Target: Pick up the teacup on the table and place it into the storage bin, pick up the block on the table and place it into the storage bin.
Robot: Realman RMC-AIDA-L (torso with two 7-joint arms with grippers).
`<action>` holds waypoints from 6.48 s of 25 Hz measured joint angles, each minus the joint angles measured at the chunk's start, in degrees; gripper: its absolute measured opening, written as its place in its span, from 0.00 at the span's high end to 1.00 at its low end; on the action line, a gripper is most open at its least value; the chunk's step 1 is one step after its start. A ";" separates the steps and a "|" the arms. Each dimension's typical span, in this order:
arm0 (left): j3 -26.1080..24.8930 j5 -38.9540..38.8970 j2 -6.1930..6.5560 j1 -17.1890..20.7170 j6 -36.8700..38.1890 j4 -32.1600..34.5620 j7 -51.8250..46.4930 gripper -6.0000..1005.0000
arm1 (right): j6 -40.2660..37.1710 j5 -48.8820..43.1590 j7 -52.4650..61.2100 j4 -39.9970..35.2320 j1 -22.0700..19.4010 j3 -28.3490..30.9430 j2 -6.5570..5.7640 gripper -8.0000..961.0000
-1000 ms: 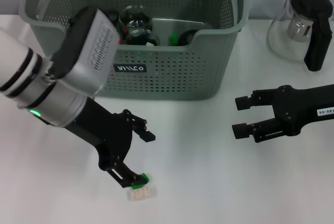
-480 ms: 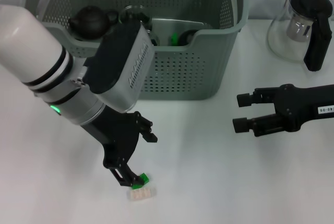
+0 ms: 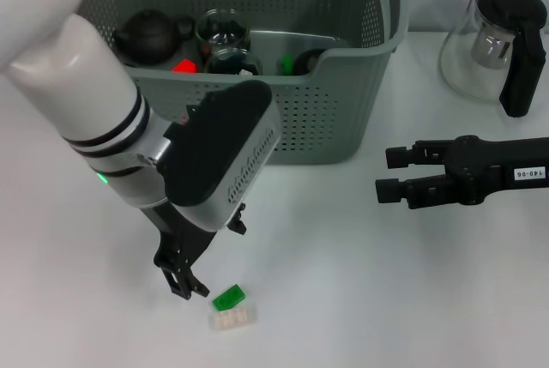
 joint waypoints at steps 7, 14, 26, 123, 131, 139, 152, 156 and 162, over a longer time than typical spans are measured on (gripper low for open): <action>7.86 3.47 -0.04 -1.06 -0.99 0.15 0.79 0.10 | 0.33 0.08 0.33 0.11 -0.17 1.28 0.18 0.02; 16.02 3.63 -0.29 -1.29 -1.82 0.37 1.91 0.10 | 0.40 0.09 1.51 0.12 -0.17 1.45 0.25 0.02; 25.01 3.35 -0.31 -3.59 -3.34 -1.14 2.10 0.12 | 0.41 0.77 1.14 0.12 -0.46 1.51 0.34 0.02; -38.91 -13.71 5.99 -7.94 -29.67 -9.72 -28.09 0.23 | -3.85 0.26 -4.99 -0.68 -1.23 1.97 -1.59 0.02; -37.82 -23.29 1.63 -0.07 -6.59 5.79 -11.87 0.09 | -3.39 0.52 -5.03 -0.57 -1.24 2.47 -1.72 0.02; -31.86 -26.22 0.03 6.71 6.23 13.01 -8.36 0.06 | -2.98 0.60 -4.74 -0.59 -1.32 2.67 -1.69 0.02; -8.15 -11.49 -0.42 7.82 8.92 13.92 -27.76 0.06 | -2.45 0.63 -3.76 -0.59 -1.40 2.68 -1.76 0.02; -3.02 -8.52 -0.44 6.26 7.16 9.39 -32.15 0.06 | -2.37 0.69 -3.71 -0.62 -1.37 2.75 -1.79 0.02; 1.84 -4.34 -0.42 5.02 4.57 7.21 -39.17 0.06 | -2.37 0.70 -3.47 -0.66 -1.09 2.76 -1.87 0.02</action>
